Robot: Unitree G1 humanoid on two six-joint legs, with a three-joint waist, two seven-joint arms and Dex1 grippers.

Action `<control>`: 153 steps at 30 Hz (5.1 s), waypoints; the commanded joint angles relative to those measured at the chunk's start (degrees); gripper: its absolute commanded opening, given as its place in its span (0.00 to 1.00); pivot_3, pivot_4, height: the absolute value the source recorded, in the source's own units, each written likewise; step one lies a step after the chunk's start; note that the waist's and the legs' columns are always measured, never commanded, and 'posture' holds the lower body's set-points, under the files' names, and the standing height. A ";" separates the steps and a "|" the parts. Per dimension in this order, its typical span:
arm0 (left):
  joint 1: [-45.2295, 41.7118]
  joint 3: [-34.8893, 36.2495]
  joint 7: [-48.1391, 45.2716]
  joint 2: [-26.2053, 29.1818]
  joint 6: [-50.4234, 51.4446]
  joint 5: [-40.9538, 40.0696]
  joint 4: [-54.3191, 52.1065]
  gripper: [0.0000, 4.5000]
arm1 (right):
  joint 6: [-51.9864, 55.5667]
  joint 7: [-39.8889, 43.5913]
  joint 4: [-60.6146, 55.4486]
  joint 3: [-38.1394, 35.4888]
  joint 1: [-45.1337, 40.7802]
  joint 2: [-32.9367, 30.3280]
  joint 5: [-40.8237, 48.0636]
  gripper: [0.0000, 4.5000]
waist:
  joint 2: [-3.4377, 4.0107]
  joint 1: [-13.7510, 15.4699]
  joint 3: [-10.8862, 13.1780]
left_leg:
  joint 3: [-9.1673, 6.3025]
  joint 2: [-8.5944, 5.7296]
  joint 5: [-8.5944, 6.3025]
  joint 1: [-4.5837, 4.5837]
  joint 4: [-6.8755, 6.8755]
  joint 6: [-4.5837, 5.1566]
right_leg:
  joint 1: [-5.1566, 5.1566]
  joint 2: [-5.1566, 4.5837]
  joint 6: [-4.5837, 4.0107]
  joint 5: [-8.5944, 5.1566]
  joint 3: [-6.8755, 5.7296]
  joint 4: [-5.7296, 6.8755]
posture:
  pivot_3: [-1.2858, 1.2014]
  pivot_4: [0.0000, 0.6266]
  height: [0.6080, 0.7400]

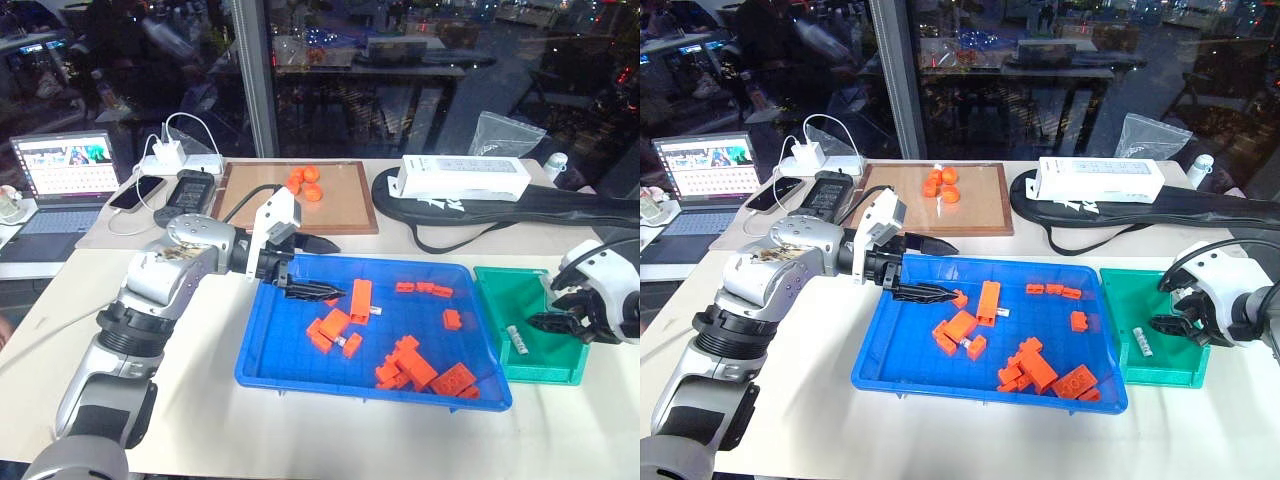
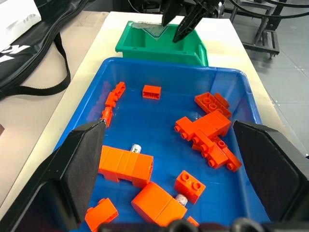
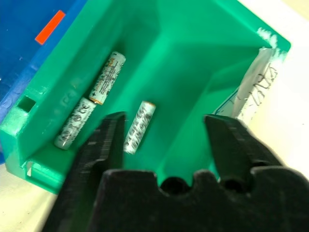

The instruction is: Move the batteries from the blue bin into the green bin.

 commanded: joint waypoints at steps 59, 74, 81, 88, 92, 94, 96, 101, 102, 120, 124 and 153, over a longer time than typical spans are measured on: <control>3.17 2.54 1.98 4.43 1.61 0.54 -5.59 1.00 | 27.28 -39.76 -8.89 19.26 -30.16 39.72 8.10 0.46 | -0.14 0.01 -0.01 | -0.22 0.10 0.02 -0.06 -0.13 -0.02 | -0.19 0.14 -0.23 0.10 -0.08 0.21 | 0.52 0.24 0.69; 2.75 1.92 1.03 3.97 1.23 1.02 -5.11 1.00 | 27.28 -33.43 -20.69 23.51 -19.90 18.53 18.13 0.58 | -0.18 -0.21 0.04 | -0.17 0.12 0.01 -0.08 -0.17 -0.01 | -0.12 0.07 -0.06 0.00 -0.10 -0.03 | 0.52 0.24 0.69; 2.77 1.92 0.99 4.04 1.48 0.98 -5.50 1.00 | 26.12 -34.02 -18.37 22.51 -23.90 19.03 16.27 0.99 | -0.22 -0.07 0.06 | -0.14 0.09 0.01 -0.10 -0.16 -0.01 | -0.12 -0.03 -0.02 -0.03 -0.10 -0.08 | 0.52 0.24 0.69; 2.94 2.04 1.16 4.30 1.65 1.06 -5.82 1.00 | 8.94 -30.43 -10.94 29.18 -25.51 25.60 12.28 0.99 | -0.23 -0.18 0.05 | -0.15 0.13 0.01 -0.08 -0.20 -0.01 | -0.13 0.07 -0.02 -0.03 -0.09 -0.07 | 0.52 0.24 0.69; 2.93 2.28 1.26 4.66 1.96 0.95 -6.02 1.00 | 9.06 -28.29 -4.67 28.71 -26.08 30.55 13.15 0.99 | -0.24 -0.04 0.06 | -0.15 0.11 0.01 -0.10 -0.17 -0.01 | -0.11 0.06 -0.12 0.03 -0.10 -0.05 | 0.52 0.24 0.69; 3.03 2.43 1.30 4.85 2.04 0.89 -6.07 1.00 | 6.72 -28.52 -1.33 30.38 -26.77 31.60 10.92 0.99 | -0.24 0.05 0.06 | -0.16 0.09 0.01 -0.11 -0.14 -0.01 | -0.11 0.04 -0.20 0.08 -0.11 -0.03 | 0.52 0.24 0.69; 3.14 2.53 1.40 5.02 2.11 0.81 -6.14 1.00 | 5.76 -29.18 2.04 30.62 -27.28 33.30 9.58 0.99 | -0.24 -0.02 0.06 | -0.14 0.08 0.01 -0.10 -0.12 -0.01 | -0.11 0.02 -0.20 0.09 -0.11 -0.04 | 0.52 0.24 0.69; 3.38 2.79 1.76 5.36 2.22 0.70 -6.43 1.00 | 5.19 -30.42 5.75 30.64 -27.40 36.27 6.77 0.99 | -0.24 -0.06 0.06 | -0.15 0.10 0.01 -0.09 -0.14 -0.01 | -0.13 0.06 -0.21 0.09 -0.11 0.00 | 0.52 0.24 0.69; 3.45 2.84 1.79 5.44 2.25 0.67 -6.47 1.00 | 5.28 -30.78 6.25 30.36 -27.43 37.00 6.43 0.99 | -0.24 -0.08 0.06 | -0.15 0.10 0.01 -0.09 -0.15 -0.01 | -0.14 0.06 -0.21 0.09 -0.11 0.01 | 0.52 0.24 0.69; 3.59 2.82 1.93 5.54 2.24 0.46 -6.64 1.00 | 9.52 -29.72 0.52 27.18 -26.65 37.20 5.40 0.55 | -0.23 -0.05 0.06 | -0.16 0.09 0.01 -0.09 -0.15 -0.01 | -0.14 0.06 -0.21 0.09 -0.11 0.04 | 0.52 0.24 0.69; 3.21 2.60 1.47 4.93 1.73 0.37 -5.80 1.00 | 14.27 -26.54 -6.43 22.33 -27.73 31.59 8.52 0.55 | -0.23 -0.08 0.06 | -0.16 0.10 0.01 -0.09 -0.16 -0.01 | -0.15 0.06 -0.21 0.09 -0.11 0.03 | 0.52 0.24 0.69; -0.05 3.42 2.88 -2.93 -1.52 -0.51 0.01 1.00 | 10.92 -18.42 -3.41 -1.66 -4.16 1.90 8.73 1.00 | -0.10 0.11 0.01 | 0.11 0.09 0.01 -0.13 -0.20 0.00 | 0.04 -0.15 -0.08 0.08 -0.13 -0.48 | 0.52 0.24 0.69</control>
